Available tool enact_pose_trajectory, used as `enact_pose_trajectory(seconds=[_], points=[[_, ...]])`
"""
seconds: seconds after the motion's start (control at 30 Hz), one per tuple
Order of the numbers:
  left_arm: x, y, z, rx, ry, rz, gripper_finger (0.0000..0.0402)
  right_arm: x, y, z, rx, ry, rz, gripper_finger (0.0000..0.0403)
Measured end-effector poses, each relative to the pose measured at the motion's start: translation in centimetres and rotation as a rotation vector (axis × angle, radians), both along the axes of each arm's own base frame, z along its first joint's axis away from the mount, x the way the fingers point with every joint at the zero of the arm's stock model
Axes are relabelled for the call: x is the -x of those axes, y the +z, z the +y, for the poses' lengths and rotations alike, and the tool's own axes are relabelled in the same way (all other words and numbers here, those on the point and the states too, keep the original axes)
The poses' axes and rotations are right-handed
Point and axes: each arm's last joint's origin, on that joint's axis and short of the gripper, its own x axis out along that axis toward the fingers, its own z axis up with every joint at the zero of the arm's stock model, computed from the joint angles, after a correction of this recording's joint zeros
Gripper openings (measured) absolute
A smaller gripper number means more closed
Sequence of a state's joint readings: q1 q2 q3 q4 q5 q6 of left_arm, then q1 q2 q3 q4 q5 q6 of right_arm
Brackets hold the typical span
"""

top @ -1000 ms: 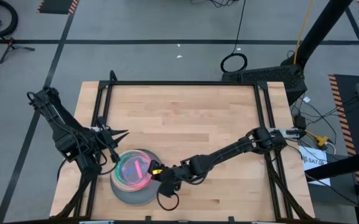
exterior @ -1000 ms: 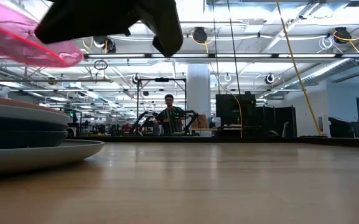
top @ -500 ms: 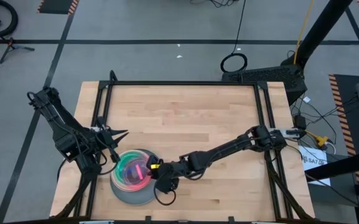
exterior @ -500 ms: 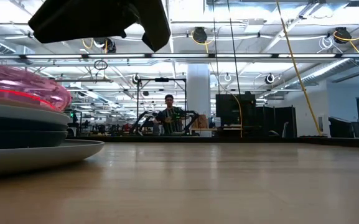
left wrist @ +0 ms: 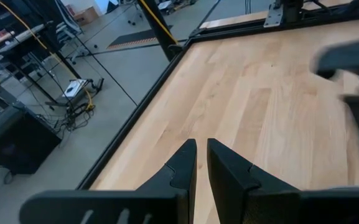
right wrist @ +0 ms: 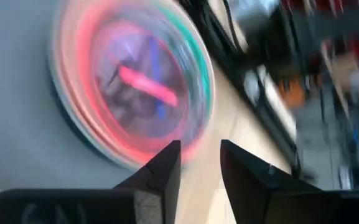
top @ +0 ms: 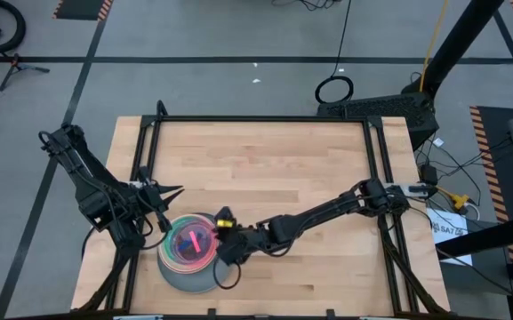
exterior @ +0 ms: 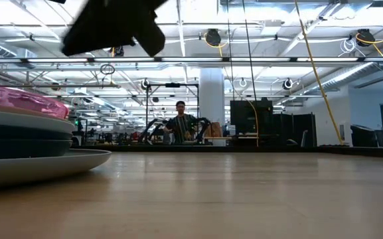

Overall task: Stack plastic plates
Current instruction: Stack the red plate on top of the blue plate

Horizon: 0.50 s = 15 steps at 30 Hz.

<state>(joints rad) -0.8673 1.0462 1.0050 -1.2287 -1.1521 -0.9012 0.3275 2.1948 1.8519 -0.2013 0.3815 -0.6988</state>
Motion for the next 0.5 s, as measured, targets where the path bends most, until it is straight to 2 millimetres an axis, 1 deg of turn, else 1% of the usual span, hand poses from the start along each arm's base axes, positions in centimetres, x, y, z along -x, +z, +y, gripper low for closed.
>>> enact_pose_trajectory(seconds=[0.07,0.13,0.2,0.3,0.4,0.5], points=[[0.0,0.0,0.0,0.02,0.01,-0.013,0.0047,0.3,-0.3,-0.4,-0.022,-0.105,0.022,0.0101],[0.0,0.0,0.0,0.043,0.021,-0.028,0.0047,0.6,-0.6,-0.8,-0.067,-0.15,0.067,0.0092],[-0.1,0.0,-0.1,0.064,0.032,-0.04,0.0047,0.7,-0.9,-1.1,-0.13,-0.157,0.103,0.008],[-0.2,-0.2,-0.3,0.068,0.039,-0.041,0.0047,0.6,-1.2,-1.2,-0.207,-0.094,0.13,0.0061],[-0.5,-0.5,-0.6,0.056,0.039,-0.031,0.0047,0.6,-2.1,-1.1,-0.237,0.014,0.122,0.0042],[-0.7,-0.7,-0.8,0.052,0.042,-0.027,0.0047,0.5,-3.1,-1.5,-0.252,0.077,0.099,0.0026]])
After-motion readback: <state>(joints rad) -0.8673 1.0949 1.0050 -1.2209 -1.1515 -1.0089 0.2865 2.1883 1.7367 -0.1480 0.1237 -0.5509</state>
